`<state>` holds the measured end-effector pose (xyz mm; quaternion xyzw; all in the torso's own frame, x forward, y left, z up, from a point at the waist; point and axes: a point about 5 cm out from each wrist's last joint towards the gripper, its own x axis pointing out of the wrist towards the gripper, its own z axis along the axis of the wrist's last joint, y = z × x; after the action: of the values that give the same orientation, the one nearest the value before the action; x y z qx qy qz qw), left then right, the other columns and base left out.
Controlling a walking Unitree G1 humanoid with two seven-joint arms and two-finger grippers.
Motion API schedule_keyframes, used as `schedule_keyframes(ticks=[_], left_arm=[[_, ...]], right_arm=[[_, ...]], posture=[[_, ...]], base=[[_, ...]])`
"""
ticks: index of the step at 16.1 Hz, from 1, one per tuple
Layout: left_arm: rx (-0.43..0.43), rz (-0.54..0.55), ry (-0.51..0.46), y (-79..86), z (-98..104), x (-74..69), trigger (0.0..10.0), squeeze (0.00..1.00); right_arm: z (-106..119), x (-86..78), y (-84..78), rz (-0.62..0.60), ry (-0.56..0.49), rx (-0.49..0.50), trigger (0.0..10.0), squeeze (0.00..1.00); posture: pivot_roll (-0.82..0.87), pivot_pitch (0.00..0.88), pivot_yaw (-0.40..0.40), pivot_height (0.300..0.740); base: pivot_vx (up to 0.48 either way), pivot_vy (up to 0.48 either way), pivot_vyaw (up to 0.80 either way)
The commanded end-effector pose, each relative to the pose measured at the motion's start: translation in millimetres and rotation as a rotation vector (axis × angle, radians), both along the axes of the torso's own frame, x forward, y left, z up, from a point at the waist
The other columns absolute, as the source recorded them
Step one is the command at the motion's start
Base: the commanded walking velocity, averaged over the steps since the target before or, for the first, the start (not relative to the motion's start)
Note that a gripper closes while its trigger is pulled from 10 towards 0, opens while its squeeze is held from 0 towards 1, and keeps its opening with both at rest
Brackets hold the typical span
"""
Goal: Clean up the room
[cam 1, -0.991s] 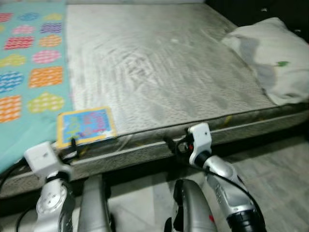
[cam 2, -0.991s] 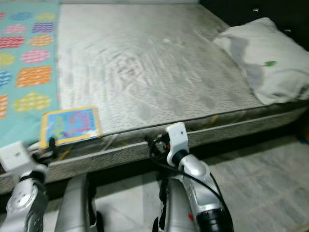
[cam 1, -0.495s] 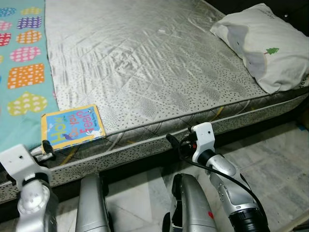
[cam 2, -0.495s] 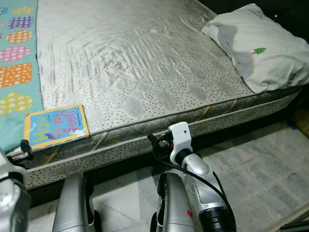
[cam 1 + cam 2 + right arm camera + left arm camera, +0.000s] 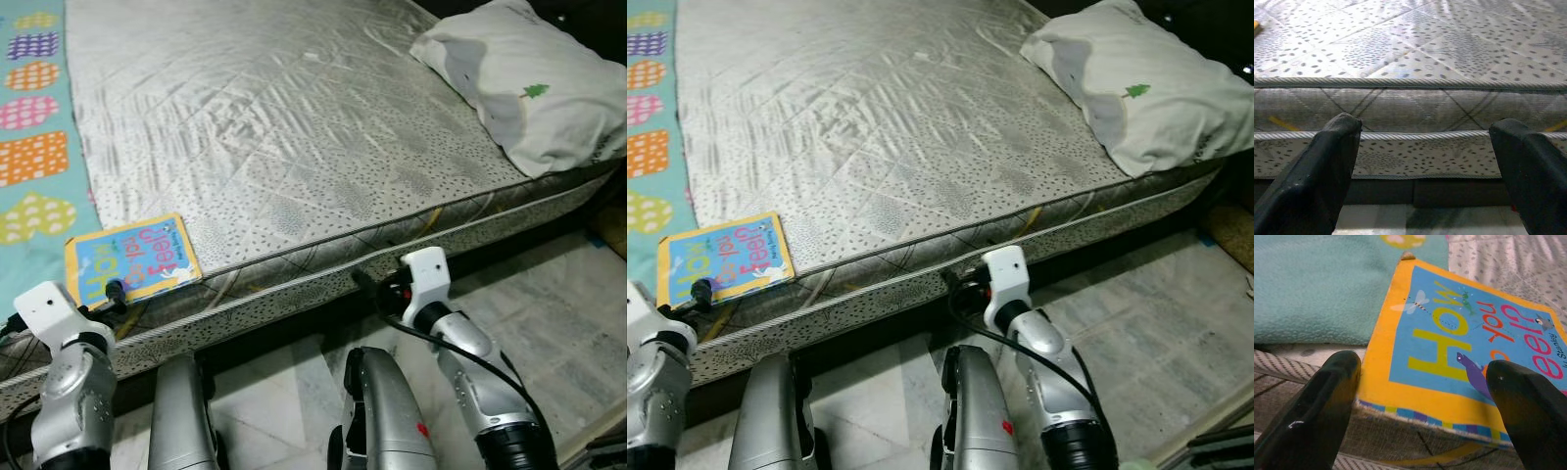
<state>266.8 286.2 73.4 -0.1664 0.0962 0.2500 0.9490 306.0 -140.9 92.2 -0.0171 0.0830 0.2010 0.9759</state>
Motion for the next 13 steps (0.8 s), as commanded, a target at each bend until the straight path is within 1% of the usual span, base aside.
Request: schedule_keyframes(ticks=[1,3,4,6,7,8,10,11,13], left_arm=[[-0.047,-0.010,0.029,2.6,-8.0,-1.0,10.0,0.00],[-0.056,-0.024,0.028,3.2,-9.0,1.4,10.0,0.00],[-0.054,-0.027,0.035,2.4,-10.6,0.4,10.0,0.00],[-0.069,0.029,0.005,1.6,-12.5,-10.5,10.0,0.00],[-0.060,0.047,-0.015,-0.5,-11.7,-17.7,10.0,0.00],[-0.043,0.060,-0.026,-3.5,-10.8,-28.0,10.0,0.00],[-0.041,0.063,-0.032,-3.4,-10.3,-30.2,10.0,0.00],[-0.031,0.070,-0.027,1.7,-11.0,-32.9,10.0,0.00],[-0.024,0.086,-0.018,9.7,-11.2,-33.3,10.0,0.00]], right_arm=[[1.6,-0.5,-4.2,-0.015,-0.002,-0.008,10.0,0.00],[2.0,-0.4,-4.2,-0.014,-0.004,-0.010,10.0,0.00],[2.2,-0.1,-4.3,-0.014,-0.005,-0.011,10.0,0.00],[3.6,1.6,-4.7,-0.014,-0.009,-0.014,10.0,0.00],[3.9,2.1,-4.9,-0.015,-0.010,-0.015,10.0,0.00],[3.6,2.7,-4.6,-0.015,-0.009,-0.015,10.0,0.00],[3.2,2.8,-4.0,-0.015,-0.008,-0.014,10.0,0.00],[2.6,2.6,-2.3,-0.011,-0.006,-0.012,10.0,0.00],[2.3,3.0,-0.3,-0.008,-0.006,-0.009,10.0,0.00]], posture=[[-0.14,0.157,-0.088,0.503],[-0.14,0.153,-0.088,0.503],[-0.14,0.149,-0.087,0.503],[-0.14,0.146,-0.086,0.503],[-0.13,0.148,-0.088,0.503],[-0.13,0.149,-0.090,0.503],[-0.12,0.150,-0.092,0.503],[-0.11,0.149,-0.094,0.503],[-0.11,0.147,-0.093,0.503]], base=[[0.000,0.000,0.00],[0.000,0.000,0.00],[0.000,0.000,0.00],[0.000,0.000,0.00],[0.000,0.000,0.00],[0.000,0.000,0.00],[0.000,0.000,0.00],[0.000,0.000,0.00],[0.000,0.000,0.00]])
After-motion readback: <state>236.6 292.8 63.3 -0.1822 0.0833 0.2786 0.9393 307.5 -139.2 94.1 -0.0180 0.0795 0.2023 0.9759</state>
